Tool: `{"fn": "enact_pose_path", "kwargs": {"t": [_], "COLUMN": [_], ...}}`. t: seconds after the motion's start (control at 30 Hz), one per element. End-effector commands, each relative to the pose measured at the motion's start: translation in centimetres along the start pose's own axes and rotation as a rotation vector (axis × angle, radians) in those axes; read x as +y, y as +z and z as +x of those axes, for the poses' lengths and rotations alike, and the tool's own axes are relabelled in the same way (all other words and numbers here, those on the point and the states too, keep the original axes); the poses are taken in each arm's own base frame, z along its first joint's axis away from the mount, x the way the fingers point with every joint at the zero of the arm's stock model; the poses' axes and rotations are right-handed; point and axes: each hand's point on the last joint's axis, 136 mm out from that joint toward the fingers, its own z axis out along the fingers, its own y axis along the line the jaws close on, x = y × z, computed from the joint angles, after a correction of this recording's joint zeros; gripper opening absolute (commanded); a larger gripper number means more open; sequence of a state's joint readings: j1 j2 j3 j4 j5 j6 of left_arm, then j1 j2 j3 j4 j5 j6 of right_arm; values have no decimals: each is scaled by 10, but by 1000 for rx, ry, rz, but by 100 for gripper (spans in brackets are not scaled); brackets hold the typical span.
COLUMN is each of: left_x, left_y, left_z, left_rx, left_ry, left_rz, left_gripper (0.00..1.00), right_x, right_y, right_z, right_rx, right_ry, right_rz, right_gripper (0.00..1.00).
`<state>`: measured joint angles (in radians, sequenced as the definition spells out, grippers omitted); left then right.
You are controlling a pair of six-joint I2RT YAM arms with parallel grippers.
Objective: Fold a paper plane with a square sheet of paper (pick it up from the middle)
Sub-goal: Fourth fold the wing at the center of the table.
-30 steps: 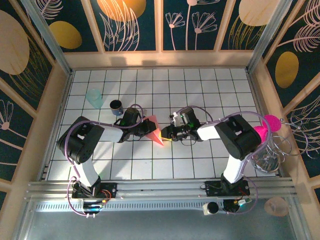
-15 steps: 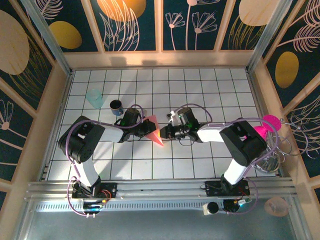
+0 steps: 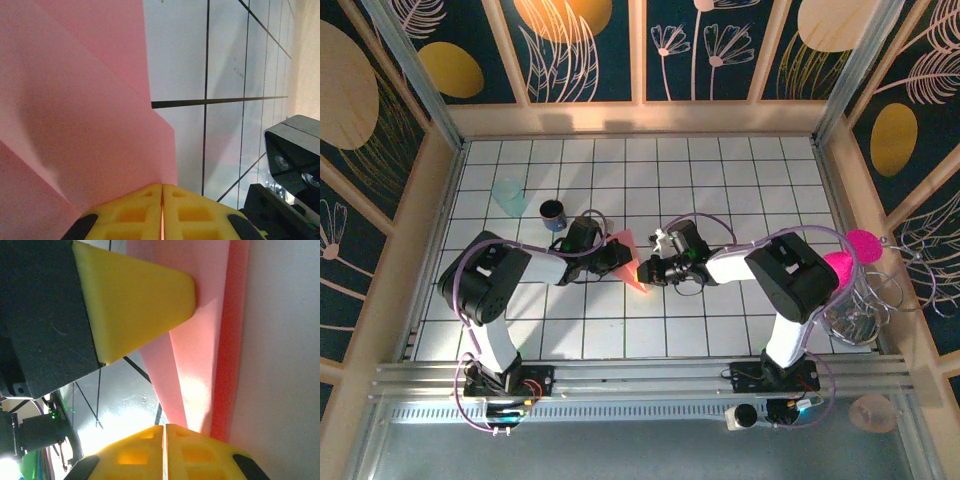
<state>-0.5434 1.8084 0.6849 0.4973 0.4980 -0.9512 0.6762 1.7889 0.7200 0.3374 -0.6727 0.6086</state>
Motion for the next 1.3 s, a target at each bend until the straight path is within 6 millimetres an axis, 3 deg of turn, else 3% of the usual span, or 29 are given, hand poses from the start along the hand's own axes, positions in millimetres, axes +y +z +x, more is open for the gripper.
{"fn": "enact_pose_path", "kwargs": {"t": [0.0, 0.9, 1.1, 1.27], "left_x": [0, 17, 19, 17], "left_y": [3, 9, 8, 8], "left_z": [-4, 1, 3, 2], "left_rx": [-3, 16, 19, 18], "left_ry": [2, -19, -20, -15], "left_rz": [2, -56, -64, -59], "left_gripper": [10, 10, 10, 10], "right_x": [-3, -19, 18, 17], "right_y": [5, 7, -7, -22], "right_z": [-3, 7, -17, -38], "right_rx": [2, 35, -58, -160], "right_ry": [-16, -1, -74, -86], "right_rz": [26, 91, 5, 58], "right_gripper": [10, 8, 9, 9]}}
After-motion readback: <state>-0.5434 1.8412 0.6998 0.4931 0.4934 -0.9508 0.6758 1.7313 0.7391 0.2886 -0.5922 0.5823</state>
